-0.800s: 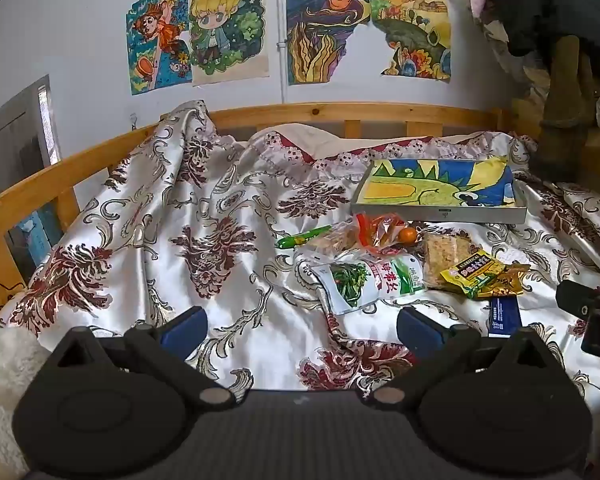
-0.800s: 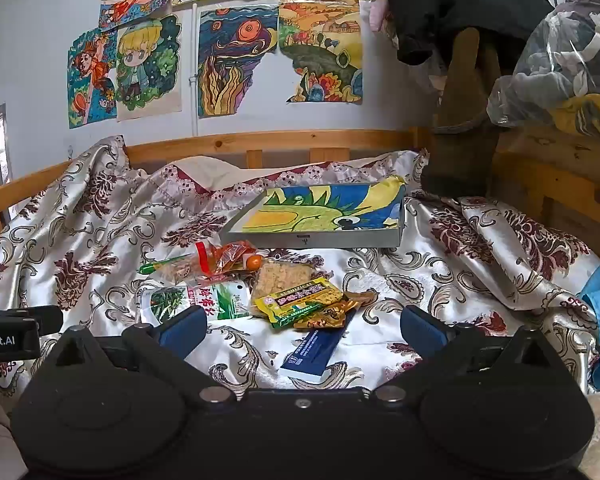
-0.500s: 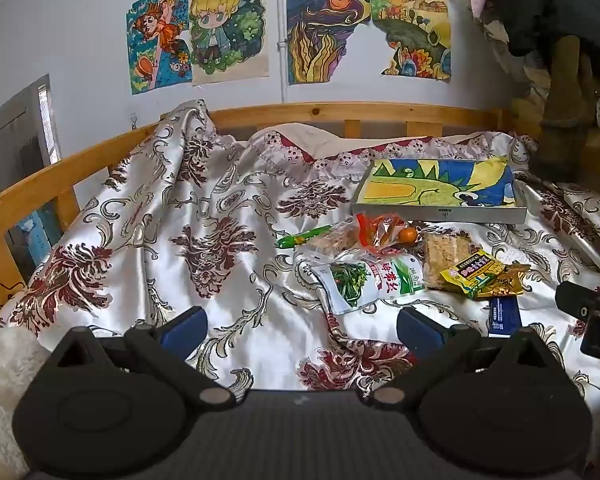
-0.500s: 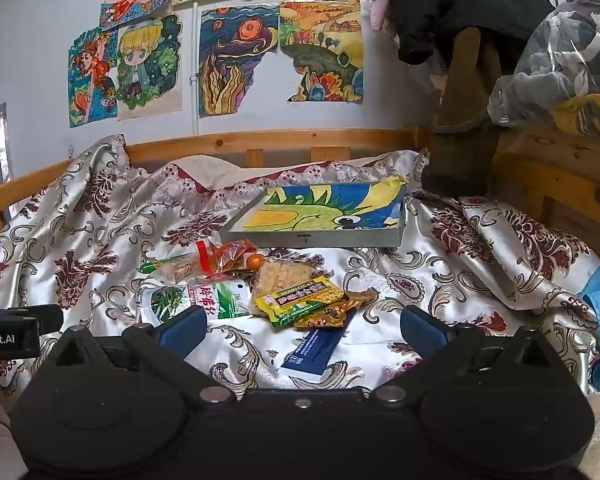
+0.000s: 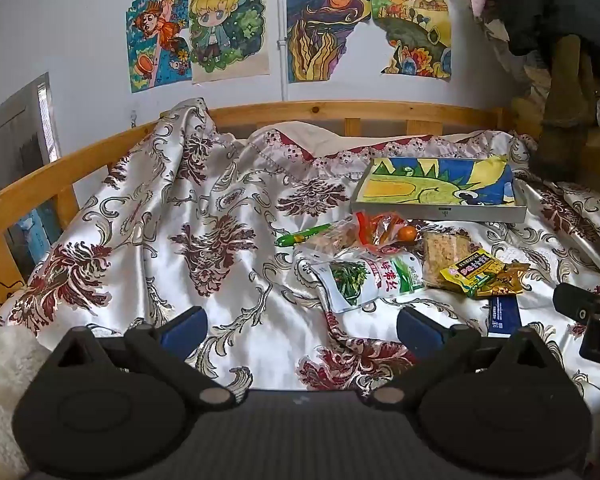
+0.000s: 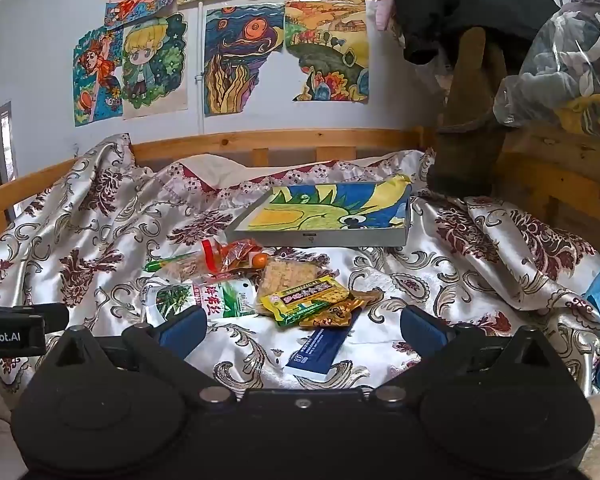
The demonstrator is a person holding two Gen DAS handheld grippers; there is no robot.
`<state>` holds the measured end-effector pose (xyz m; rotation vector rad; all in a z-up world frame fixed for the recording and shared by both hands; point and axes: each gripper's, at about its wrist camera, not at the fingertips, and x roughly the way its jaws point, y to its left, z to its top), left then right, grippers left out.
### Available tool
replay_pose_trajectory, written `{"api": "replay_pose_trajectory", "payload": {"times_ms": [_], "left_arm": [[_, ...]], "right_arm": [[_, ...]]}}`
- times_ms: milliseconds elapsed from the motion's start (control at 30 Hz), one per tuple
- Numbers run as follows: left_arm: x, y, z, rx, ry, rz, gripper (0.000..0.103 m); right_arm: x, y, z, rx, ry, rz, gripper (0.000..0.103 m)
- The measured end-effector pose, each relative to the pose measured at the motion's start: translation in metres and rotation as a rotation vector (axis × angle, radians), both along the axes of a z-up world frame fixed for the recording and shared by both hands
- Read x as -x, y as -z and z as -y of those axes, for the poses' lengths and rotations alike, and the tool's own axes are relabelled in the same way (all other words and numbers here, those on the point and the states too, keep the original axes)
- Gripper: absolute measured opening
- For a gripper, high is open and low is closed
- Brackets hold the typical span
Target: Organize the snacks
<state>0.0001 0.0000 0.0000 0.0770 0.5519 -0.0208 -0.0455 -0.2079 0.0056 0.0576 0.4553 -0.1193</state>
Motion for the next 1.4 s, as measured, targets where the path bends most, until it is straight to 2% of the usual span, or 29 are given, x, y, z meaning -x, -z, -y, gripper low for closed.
{"api": "replay_pose_trajectory", "payload": {"times_ms": [1400], "left_arm": [[-0.0010,-0.0007,-0.0002,0.006,-0.002,-0.016,0.103]], "right_arm": [[-0.0004,0.0030,0.0000,-0.006,0.000,-0.008,0.102]]}}
